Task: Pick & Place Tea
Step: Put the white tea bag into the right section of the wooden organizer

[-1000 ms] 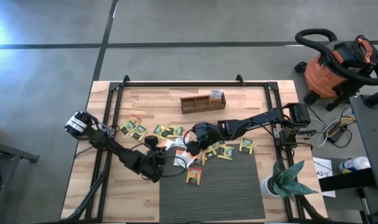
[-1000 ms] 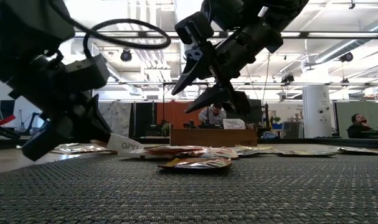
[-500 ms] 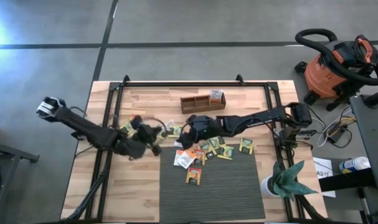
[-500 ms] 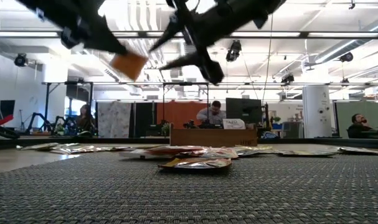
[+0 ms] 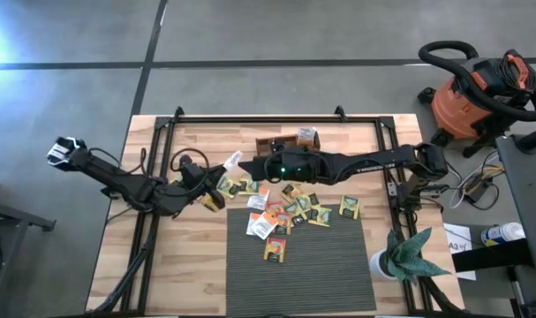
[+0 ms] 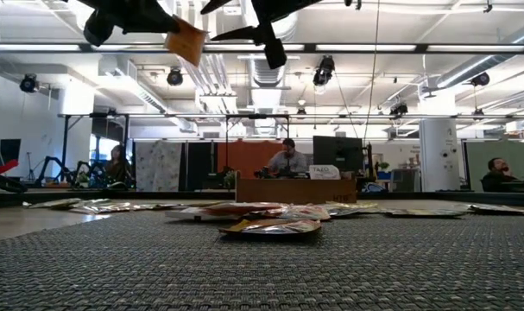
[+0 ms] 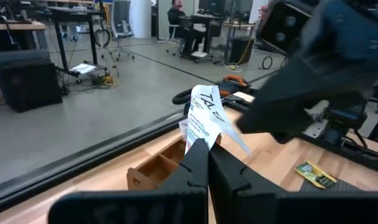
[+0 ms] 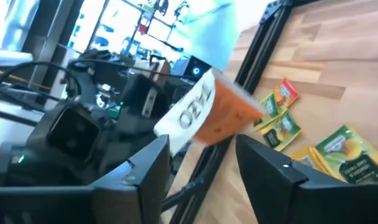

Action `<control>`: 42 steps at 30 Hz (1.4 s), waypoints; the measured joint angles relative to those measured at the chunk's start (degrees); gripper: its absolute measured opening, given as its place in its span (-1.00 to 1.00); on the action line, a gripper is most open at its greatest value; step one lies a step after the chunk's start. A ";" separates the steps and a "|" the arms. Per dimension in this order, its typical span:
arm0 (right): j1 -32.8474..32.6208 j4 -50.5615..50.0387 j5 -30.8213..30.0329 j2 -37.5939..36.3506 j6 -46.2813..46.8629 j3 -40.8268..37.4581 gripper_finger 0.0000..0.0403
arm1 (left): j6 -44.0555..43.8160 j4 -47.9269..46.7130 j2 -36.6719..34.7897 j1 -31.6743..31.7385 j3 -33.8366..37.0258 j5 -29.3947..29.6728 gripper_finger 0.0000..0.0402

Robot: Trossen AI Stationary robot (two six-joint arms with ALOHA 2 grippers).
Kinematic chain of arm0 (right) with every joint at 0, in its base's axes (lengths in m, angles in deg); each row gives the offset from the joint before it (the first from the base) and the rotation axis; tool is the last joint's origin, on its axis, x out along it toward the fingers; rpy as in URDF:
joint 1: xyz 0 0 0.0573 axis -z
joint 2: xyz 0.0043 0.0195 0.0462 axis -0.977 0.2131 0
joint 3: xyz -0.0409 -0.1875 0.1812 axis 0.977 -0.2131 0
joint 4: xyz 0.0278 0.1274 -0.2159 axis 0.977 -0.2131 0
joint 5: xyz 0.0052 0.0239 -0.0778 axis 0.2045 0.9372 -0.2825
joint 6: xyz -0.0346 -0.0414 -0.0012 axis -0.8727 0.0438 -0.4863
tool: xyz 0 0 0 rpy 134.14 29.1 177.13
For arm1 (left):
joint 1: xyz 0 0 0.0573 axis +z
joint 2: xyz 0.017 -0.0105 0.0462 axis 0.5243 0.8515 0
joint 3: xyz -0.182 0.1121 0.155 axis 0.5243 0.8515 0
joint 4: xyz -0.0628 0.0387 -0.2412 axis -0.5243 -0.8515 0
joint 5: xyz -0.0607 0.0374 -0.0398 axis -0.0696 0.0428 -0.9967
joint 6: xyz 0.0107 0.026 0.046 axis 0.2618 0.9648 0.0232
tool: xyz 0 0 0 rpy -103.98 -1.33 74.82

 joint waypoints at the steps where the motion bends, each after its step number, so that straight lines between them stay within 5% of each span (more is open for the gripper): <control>1: 0.08 -0.08 -0.04 0.19 0.03 0.23 -0.04 | -0.02 0.09 0.16 0.00 0.00 0.00 -1.00; 13: 0.25 -0.05 -1.43 0.30 2.10 0.18 0.18 | 2.72 5.56 3.44 -0.02 -0.02 -0.07 -1.00; 20: 1.06 -0.09 0.10 0.30 4.75 0.31 0.10 | 3.69 7.25 8.79 -0.01 -0.02 -0.47 -1.00; 27: 1.05 -1.24 0.70 0.30 6.96 0.35 -0.02 | 13.73 14.14 13.53 -0.04 -0.02 0.73 -1.00; 42: 1.23 -4.89 3.74 0.20 4.42 0.65 -0.11 | 20.13 15.24 14.01 0.21 -1.92 2.98 -1.00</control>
